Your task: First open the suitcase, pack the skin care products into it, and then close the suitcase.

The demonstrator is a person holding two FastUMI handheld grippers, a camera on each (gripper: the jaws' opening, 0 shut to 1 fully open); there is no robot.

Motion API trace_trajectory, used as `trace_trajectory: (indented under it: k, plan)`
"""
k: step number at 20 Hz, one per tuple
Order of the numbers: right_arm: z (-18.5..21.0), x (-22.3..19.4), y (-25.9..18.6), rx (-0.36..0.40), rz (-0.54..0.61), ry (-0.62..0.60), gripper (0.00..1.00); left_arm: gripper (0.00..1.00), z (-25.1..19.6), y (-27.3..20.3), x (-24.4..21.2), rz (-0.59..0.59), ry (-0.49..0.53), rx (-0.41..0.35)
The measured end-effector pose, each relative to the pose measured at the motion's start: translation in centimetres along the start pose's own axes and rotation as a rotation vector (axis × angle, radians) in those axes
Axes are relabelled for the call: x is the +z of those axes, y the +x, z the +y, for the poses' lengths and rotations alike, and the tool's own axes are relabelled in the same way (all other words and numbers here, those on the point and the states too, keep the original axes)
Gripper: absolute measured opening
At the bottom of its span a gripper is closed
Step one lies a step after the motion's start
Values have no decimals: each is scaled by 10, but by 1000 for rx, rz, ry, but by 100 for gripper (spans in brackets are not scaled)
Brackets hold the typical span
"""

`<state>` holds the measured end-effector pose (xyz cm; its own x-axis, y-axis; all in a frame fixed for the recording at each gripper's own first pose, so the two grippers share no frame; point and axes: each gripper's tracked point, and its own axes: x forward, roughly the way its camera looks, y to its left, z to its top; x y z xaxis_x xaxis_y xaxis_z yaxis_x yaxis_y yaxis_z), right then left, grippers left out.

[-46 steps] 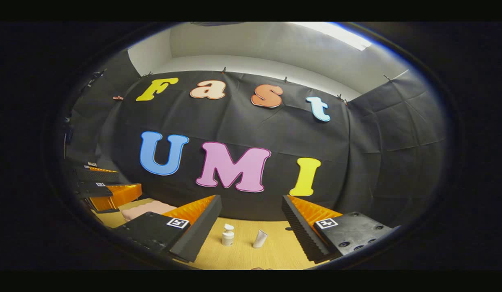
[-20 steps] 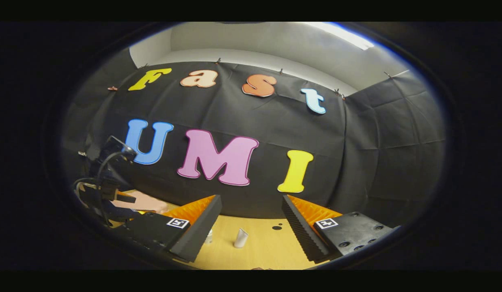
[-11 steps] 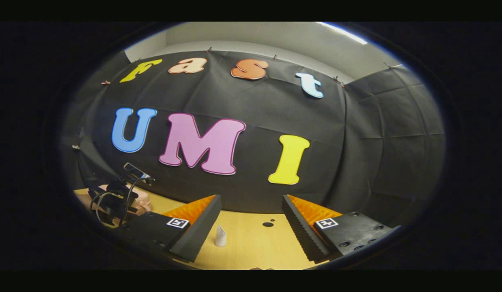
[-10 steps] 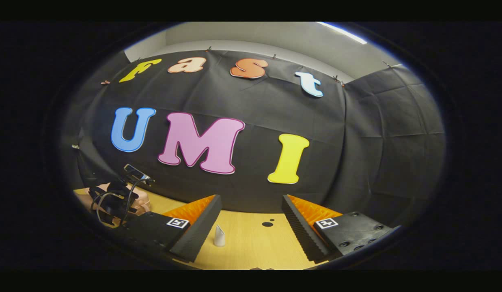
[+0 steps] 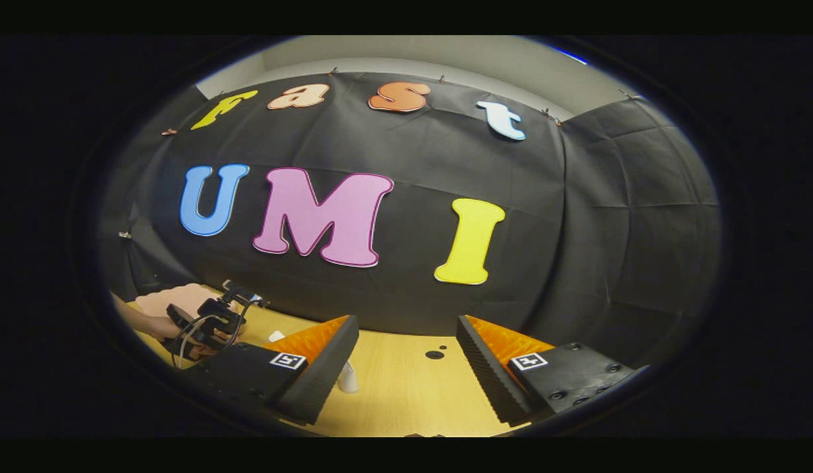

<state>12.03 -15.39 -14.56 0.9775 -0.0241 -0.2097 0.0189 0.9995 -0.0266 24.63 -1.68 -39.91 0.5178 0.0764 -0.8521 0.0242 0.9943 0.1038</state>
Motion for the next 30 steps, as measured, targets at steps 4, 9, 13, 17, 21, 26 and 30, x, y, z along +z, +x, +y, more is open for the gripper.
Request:
trace_trajectory:
  k: [4,9,13,17,21,26,30]
  plan:
    - [-2,-12,-3,-6,31,13,97,23,-5,-2,-1,33,-15,-100]
    - [8,-12,-13,-3,32,-4,96,10,-14,-20,16,-20,-8,-179]
    - [22,-5,-19,4,30,-9,96,12,0,-66,37,-64,-54,-246]
    - [39,4,-25,2,28,-12,94,8,35,-127,74,-142,-99,-281]
    - [61,18,-31,3,17,-35,94,8,94,-173,105,-185,-182,-306]
    - [89,41,-39,-8,-4,-45,94,8,197,-202,127,-220,-254,-279]
    - [106,45,-46,-31,10,-68,97,8,296,-204,116,-189,-207,-182]
